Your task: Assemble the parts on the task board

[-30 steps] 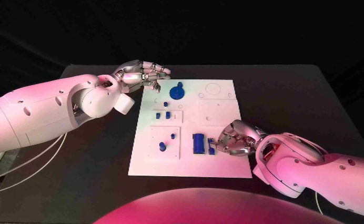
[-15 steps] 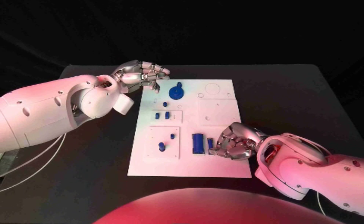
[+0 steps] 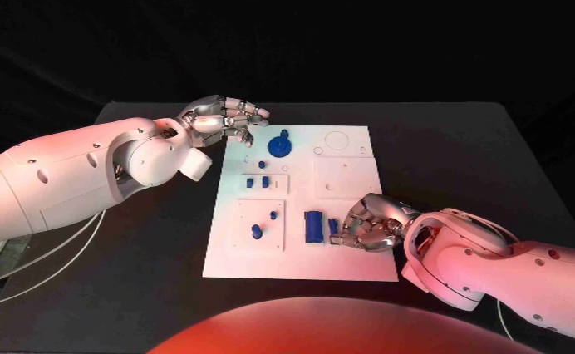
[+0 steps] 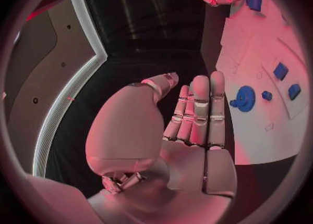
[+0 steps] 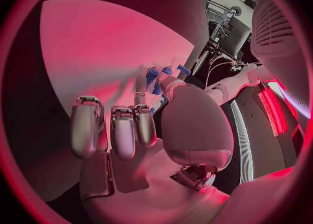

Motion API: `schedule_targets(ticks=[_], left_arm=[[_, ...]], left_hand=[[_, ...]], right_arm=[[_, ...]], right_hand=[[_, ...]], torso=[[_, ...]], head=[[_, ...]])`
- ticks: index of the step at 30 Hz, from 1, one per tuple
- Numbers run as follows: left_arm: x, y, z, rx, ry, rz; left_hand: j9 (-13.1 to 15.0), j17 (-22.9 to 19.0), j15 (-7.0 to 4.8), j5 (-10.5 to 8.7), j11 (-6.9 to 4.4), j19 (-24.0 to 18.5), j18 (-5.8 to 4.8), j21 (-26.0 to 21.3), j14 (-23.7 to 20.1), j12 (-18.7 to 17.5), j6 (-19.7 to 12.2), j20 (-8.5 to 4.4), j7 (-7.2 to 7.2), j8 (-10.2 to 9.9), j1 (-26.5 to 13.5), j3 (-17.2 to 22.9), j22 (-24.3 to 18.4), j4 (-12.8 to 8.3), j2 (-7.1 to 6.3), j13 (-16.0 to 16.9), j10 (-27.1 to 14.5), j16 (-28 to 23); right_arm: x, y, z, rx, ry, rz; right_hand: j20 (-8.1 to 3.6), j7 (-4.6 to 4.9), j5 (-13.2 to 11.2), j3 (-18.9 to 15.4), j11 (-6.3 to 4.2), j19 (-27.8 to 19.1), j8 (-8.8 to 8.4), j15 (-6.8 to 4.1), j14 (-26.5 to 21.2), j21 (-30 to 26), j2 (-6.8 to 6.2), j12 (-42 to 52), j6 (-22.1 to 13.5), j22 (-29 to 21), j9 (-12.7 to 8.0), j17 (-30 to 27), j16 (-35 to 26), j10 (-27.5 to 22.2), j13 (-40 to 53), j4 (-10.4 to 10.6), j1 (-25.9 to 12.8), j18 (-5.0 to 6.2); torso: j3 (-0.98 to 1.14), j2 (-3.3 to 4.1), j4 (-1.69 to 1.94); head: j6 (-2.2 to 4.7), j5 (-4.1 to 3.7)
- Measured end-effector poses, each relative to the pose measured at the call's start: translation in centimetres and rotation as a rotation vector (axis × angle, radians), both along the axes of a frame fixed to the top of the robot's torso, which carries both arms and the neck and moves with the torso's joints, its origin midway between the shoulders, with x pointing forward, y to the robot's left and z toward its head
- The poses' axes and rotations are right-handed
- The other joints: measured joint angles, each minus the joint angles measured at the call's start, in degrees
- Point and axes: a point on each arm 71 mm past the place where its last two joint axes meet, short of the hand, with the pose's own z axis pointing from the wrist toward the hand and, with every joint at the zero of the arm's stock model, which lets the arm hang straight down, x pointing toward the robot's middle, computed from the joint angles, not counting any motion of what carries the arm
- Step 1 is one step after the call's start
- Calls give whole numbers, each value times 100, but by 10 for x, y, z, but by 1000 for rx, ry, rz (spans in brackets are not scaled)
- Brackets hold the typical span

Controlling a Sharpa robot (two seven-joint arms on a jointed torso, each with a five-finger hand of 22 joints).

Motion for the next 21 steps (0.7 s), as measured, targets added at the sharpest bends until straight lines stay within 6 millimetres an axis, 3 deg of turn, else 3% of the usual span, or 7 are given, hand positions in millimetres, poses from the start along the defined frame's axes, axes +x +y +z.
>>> schedule_targets(ticks=[14,21], left_arm=[[0,0,0,1,1,0],[0,0,-1,2,2,1]], left_hand=[[-1,0,0,0,0,0,0,0,0,0,0,0,0,0,0,0,0,0,0,-1,1,0],[-1,0,0,0,0,0,0,0,0,0,0,0,0,0,0,0,1,0,0,-1,1,0]], right_arm=[[7,-3,-5,-10,3,-9],[4,-6,-1,6,-3,-10]], right_hand=[[0,-22,0,-24,-19,0,0,0,0,0,47,23,-22,2,-1,-1,0,19,-1,-24,179,0],[0,-22,0,-119,-19,0,0,0,0,0,47,23,-22,4,-1,-1,0,19,-1,71,179,0]], torso=[[14,-4,-9],[14,-4,-10]], head=[[0,3],[0,-2]])
